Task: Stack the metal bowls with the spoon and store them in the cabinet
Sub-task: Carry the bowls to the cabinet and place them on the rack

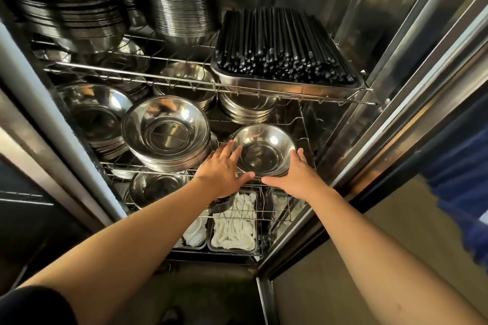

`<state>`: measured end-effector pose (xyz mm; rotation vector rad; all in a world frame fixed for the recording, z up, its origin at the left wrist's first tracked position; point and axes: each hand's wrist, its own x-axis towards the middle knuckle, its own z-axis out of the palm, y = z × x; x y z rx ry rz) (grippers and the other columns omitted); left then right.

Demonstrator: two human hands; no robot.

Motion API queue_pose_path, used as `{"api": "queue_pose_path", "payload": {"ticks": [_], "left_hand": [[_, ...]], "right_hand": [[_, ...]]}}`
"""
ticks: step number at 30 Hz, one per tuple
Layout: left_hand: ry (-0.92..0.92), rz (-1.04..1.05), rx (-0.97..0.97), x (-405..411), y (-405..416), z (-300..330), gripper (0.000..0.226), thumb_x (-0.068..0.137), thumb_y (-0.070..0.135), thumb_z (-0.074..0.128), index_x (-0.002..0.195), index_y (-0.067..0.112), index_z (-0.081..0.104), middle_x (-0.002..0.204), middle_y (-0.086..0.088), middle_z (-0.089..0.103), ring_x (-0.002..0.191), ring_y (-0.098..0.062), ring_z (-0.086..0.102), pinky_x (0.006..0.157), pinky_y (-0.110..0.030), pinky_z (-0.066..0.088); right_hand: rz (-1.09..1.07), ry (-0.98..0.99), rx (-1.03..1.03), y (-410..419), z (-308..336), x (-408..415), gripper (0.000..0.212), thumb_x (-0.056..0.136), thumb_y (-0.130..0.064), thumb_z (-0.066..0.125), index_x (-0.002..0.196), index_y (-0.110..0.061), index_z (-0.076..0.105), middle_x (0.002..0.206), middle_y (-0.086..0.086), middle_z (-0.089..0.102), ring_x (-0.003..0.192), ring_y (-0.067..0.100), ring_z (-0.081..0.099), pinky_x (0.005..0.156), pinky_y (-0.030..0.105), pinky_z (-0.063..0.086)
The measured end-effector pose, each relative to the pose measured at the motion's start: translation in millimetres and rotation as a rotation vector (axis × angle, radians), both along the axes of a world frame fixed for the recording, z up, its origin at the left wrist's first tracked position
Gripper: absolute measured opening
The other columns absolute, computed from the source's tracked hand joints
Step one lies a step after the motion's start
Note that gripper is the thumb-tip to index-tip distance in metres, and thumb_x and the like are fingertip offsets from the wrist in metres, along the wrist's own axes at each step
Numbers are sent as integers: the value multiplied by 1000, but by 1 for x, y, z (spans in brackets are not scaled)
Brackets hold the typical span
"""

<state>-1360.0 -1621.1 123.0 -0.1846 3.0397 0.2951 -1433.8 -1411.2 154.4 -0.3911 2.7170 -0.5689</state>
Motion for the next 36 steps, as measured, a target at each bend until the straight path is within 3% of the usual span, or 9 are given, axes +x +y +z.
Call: {"api": "queue_pose_path", "payload": {"ticks": [19,28,36], "left_hand": [[127,24,98,31,-6,2,71,103,48,34,159,14,8,167,-16,9,154,-30,8,121,-41,16],[149,17,64,35,-6,5,74,99,56,41,156,13,23,161,-13,29,149,-30,22,121,-42,22],[135,19,115,36,-8,4,64,103,43,41,155,10,26,160,-14,30,152,-30,14,124,-43,16]], "right_hand": [[84,15,84,-36,-4,15,135,69,-81,67,160,-15,-8,169,7,-19,156,31,3,118,56,25],[108,11,48,-34,-5,12,139,64,-81,70,161,-18,-6,168,7,-22,155,31,-1,118,58,22],[139,25,81,-28,-9,18,119,80,-76,60,161,-15,-3,168,7,-21,155,32,6,118,59,22]]}}
